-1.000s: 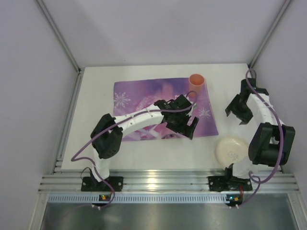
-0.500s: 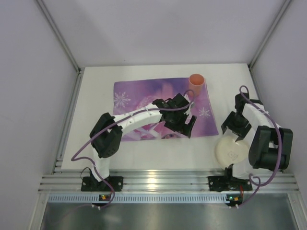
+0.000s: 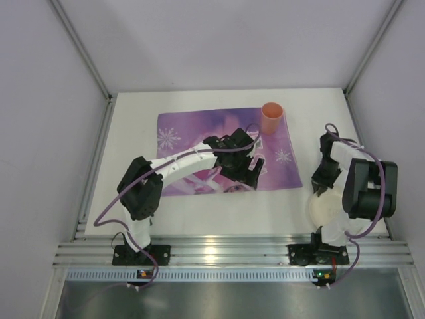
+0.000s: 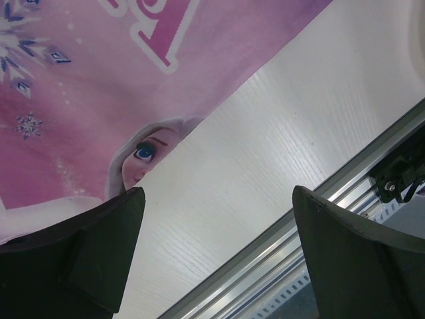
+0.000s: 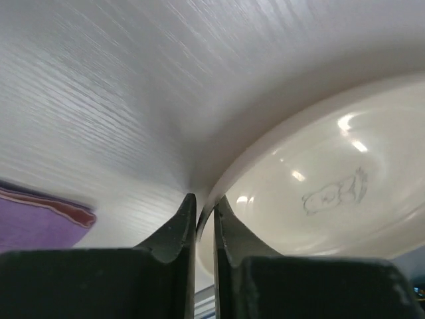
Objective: Set the dinner table for one person
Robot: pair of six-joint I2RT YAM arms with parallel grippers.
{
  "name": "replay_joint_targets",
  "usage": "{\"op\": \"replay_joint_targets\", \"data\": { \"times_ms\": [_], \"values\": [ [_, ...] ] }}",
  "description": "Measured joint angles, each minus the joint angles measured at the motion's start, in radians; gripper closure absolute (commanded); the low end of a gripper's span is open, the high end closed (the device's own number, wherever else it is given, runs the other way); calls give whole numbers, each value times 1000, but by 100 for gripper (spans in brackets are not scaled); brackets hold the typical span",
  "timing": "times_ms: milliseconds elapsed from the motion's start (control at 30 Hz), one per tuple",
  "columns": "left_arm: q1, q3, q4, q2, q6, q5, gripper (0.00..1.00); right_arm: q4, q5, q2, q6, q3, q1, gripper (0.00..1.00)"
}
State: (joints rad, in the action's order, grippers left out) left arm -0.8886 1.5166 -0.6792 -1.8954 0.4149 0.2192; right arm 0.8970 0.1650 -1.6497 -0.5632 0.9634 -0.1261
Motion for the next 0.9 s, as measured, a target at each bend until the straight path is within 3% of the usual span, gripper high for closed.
{"op": "replay_joint_targets", "data": {
  "times_ms": [233, 367, 600, 767, 900],
  "values": [
    [40, -36, 4, 30, 0, 0, 3, 54, 63, 7, 1, 8, 2, 100],
    [82, -69, 3, 65, 0, -2, 3, 101, 87, 19, 6, 104, 2, 100],
    [216, -159, -1, 240, 2, -33, 2, 197, 164, 67, 8, 557, 73, 100],
    [325, -245, -3, 367, 8, -95, 2, 309, 264, 20, -25, 979, 334, 100],
    [394, -322, -23, 448, 34, -182, 2, 366, 292, -143, -59, 1332, 594, 100]
  ]
}}
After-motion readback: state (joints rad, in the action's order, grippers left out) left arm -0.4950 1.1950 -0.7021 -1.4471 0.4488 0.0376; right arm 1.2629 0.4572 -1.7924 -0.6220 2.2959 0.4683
